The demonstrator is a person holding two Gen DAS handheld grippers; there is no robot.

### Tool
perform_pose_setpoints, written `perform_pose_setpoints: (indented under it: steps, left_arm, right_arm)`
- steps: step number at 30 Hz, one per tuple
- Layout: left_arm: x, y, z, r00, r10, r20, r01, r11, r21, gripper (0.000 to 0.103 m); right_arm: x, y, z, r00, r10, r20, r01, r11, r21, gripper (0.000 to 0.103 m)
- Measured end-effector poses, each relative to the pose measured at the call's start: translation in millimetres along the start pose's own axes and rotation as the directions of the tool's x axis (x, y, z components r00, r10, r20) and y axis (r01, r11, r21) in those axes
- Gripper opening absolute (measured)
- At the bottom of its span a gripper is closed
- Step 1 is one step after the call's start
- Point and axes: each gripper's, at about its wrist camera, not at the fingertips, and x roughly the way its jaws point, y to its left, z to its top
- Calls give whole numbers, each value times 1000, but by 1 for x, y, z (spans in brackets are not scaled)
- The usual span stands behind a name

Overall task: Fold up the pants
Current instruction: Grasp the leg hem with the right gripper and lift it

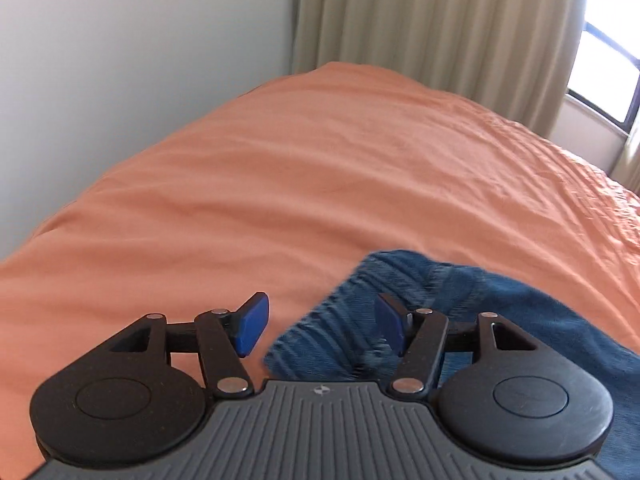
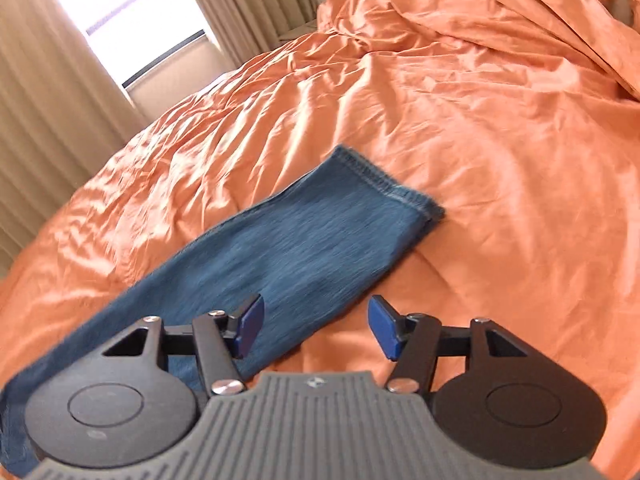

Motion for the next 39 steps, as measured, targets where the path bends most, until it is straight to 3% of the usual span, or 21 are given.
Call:
perform_pose_setpoints:
  steps: [6, 8, 10, 14, 16, 19, 20, 22, 24, 25, 27, 32, 35, 36, 39]
  left_arm:
    - [-23, -58, -18, 989, -145, -21, 145, 988, 57, 70]
    - [-17, -80, -28, 990, -137, -42, 140, 987, 79, 68]
    - [-9, -92, -39, 987, -131, -90, 138, 988, 73, 59]
    - [-4, -99, -55, 984, -107, -143, 114, 993, 37, 57]
    - [0, -100, -59, 983, -88, -163, 93, 995, 22, 55]
    - [7, -97, -62, 980, -63, -187, 62, 998, -9, 49]
    - [9, -97, -63, 980, -51, -191, 50, 999, -10, 47]
    - [11, -98, -64, 980, -27, -197, 27, 1000, 1, 43]
    - [13, -100, -66, 980, -9, -198, 14, 1000, 24, 43]
    - [14, -100, -67, 981, -2, -196, 9, 999, 34, 43]
    - [14, -101, -68, 981, 3, -194, 3, 1000, 28, 43]
    - [11, -101, -69, 983, 6, -181, -2, 1000, 25, 43]
    - [5, -102, -68, 986, -6, -166, 10, 1000, 22, 48]
    - [3, -103, -67, 987, -13, -160, 17, 1000, 24, 54]
    - [-5, -108, -63, 988, -37, -151, 42, 998, 36, 54]
  right_arm:
    - [36, -69, 39, 1000, 0, 4, 0, 983, 182, 49]
    - [52, -88, 48, 1000, 31, 2, -30, 969, 245, 45]
    - [66, -101, 55, 997, 73, 3, -70, 953, 295, 40]
    - [93, -114, 59, 987, 161, -26, -142, 925, 351, 33]
    - [101, -115, 62, 983, 182, -37, -157, 923, 352, 9]
    - [97, -109, 72, 980, 200, -19, -184, 931, 314, 2]
    - [90, -104, 80, 974, 227, 10, -220, 930, 295, 2]
    - [67, -95, 94, 941, 319, 117, -338, 912, 233, 1]
    - [63, -89, 99, 953, 279, 123, -296, 943, 154, 0]
    - [72, -93, 96, 970, 229, 82, -240, 958, 159, 0]
    - [92, -110, 85, 983, 185, 18, -184, 959, 215, 0]
    - [111, -126, 69, 988, 152, -8, -146, 963, 228, 0]
    - [113, -124, 67, 992, 123, -30, -114, 974, 198, 0]
    - [114, -123, 68, 993, 112, -45, -102, 977, 189, 1]
    - [103, -127, 73, 990, 137, -43, -124, 967, 223, 20]
